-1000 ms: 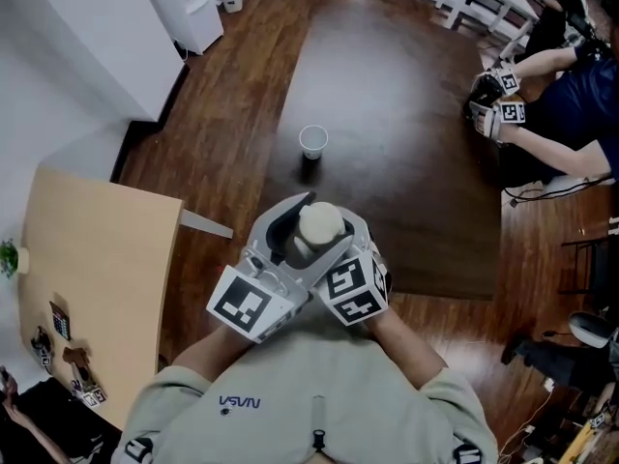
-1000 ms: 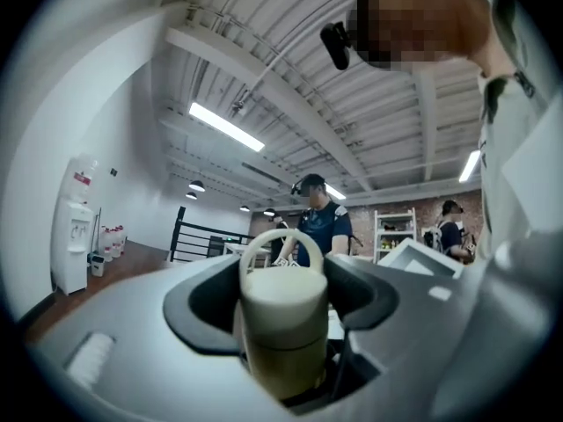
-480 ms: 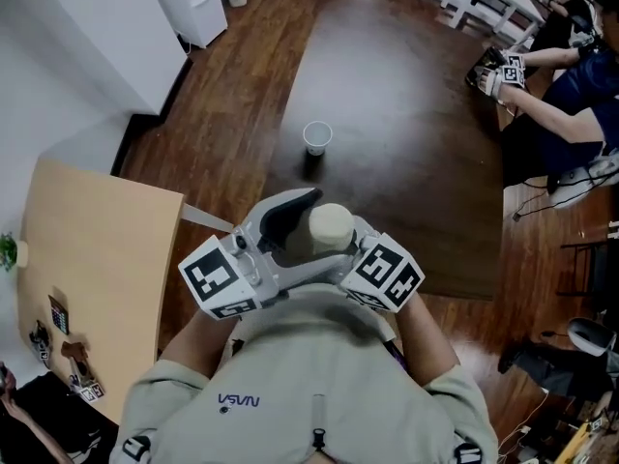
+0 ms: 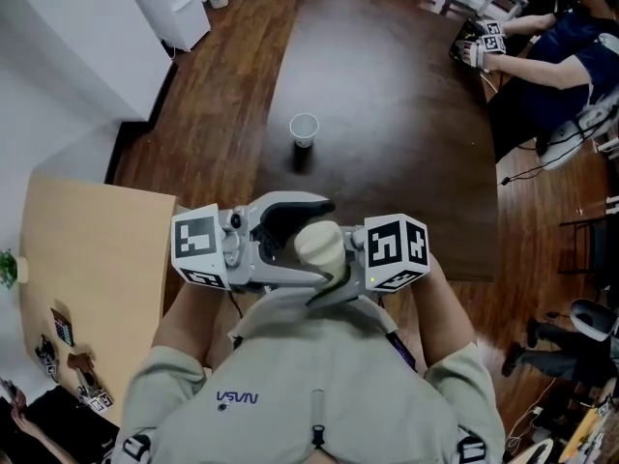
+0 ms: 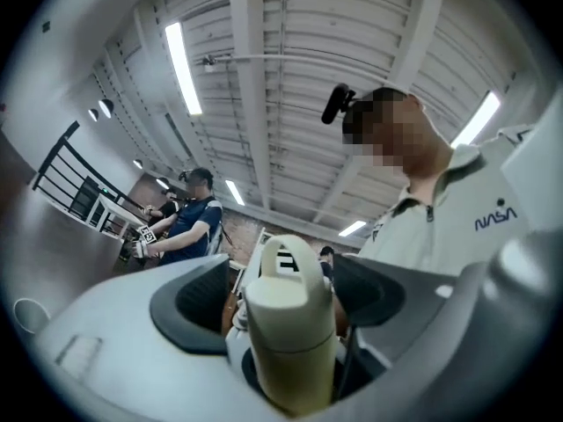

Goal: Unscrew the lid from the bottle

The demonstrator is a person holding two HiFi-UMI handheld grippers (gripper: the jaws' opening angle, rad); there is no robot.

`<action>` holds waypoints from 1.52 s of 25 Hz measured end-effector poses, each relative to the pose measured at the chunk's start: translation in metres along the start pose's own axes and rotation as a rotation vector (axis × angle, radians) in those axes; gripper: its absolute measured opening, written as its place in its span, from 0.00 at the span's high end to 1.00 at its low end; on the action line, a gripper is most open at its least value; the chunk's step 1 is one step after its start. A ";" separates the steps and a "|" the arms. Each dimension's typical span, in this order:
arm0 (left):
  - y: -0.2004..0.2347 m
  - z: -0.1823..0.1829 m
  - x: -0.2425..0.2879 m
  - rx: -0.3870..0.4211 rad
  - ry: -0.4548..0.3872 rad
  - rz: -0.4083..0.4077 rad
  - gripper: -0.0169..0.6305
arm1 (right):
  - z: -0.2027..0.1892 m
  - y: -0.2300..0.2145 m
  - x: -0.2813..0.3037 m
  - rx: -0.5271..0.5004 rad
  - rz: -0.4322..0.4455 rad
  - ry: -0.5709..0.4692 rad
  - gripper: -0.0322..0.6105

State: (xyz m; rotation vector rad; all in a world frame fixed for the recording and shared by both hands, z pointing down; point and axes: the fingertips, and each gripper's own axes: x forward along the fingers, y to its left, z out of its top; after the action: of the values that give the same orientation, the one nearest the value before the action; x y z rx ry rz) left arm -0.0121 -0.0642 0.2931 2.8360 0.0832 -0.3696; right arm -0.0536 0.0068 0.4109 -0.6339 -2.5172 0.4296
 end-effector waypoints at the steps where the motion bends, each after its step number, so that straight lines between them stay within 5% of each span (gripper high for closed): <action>1: -0.001 -0.001 0.002 0.002 0.006 -0.011 0.42 | 0.001 0.001 0.001 -0.001 0.008 0.000 0.48; 9: -0.002 0.000 0.005 0.039 0.021 0.006 0.51 | 0.001 -0.004 -0.003 0.009 -0.033 0.011 0.48; 15: 0.007 -0.004 0.008 0.105 0.046 0.114 0.50 | -0.003 -0.024 -0.006 0.002 -0.180 -0.006 0.48; 18: 0.016 -0.004 0.010 0.158 0.058 0.225 0.50 | -0.004 -0.045 -0.013 0.006 -0.357 -0.006 0.48; 26: 0.061 -0.011 -0.001 0.229 0.028 0.661 0.51 | -0.016 -0.118 -0.053 0.143 -1.040 -0.019 0.48; 29: 0.070 -0.021 0.001 0.220 0.027 0.772 0.51 | -0.028 -0.128 -0.069 0.177 -1.197 -0.012 0.48; 33: 0.075 -0.029 0.004 0.192 0.023 0.798 0.53 | -0.038 -0.131 -0.073 0.205 -1.243 -0.017 0.48; 38: 0.073 -0.031 0.007 0.181 0.027 0.758 0.53 | -0.039 -0.128 -0.065 0.223 -1.166 -0.047 0.48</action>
State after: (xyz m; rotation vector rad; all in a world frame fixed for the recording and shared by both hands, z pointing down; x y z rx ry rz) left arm 0.0094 -0.1254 0.3397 2.7736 -1.0281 -0.1669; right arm -0.0276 -0.1268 0.4702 0.9165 -2.3466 0.2510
